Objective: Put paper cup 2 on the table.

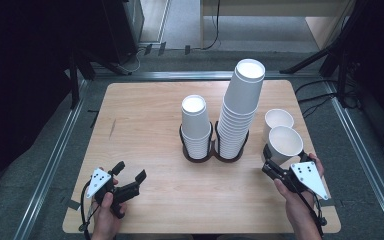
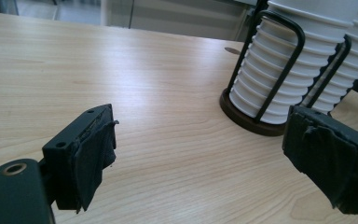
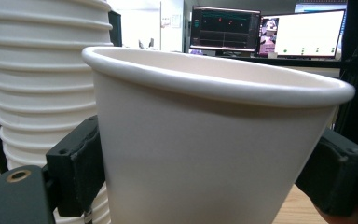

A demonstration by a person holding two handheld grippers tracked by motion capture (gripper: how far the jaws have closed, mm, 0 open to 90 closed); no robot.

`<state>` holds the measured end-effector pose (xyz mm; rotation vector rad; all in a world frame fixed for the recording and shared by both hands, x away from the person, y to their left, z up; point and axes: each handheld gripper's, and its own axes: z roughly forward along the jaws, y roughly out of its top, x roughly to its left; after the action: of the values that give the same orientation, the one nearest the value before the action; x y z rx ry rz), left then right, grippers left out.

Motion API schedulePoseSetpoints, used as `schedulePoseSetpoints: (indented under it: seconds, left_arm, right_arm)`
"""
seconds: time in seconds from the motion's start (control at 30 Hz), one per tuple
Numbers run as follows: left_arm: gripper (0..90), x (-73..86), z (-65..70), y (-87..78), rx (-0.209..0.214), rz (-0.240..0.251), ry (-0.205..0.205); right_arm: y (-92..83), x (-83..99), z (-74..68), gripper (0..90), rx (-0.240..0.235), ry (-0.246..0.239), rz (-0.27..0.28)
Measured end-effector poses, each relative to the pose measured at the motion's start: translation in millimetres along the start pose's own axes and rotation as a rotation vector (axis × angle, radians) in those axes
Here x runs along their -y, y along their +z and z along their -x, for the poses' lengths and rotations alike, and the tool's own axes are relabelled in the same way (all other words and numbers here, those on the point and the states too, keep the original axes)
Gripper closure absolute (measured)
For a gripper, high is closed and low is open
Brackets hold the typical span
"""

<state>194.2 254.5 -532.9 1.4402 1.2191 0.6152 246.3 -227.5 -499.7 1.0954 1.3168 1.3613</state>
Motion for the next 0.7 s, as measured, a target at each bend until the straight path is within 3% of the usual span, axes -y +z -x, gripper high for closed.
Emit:
schedulePoseSetpoints:
  seconds: [0.2, 0.43, 0.7]
  left_arm:
    - [9.7, -0.2, -8.2, -6.0, -0.048, 0.007, 0.015]
    - [9.7, -0.8, -19.9, -10.3, -0.092, 0.018, 0.0]
    - [9.7, -1.1, -25.5, -12.3, -0.103, 0.023, -0.012]
  right_arm:
    - [5.1, 5.2, 0.9, 13.5, -0.013, 0.002, -0.013]
    - [15.4, 11.7, -2.3, 13.5, -0.032, 0.004, -0.049]
    - [29.7, 16.0, -5.6, 13.5, -0.039, 0.006, -0.081]
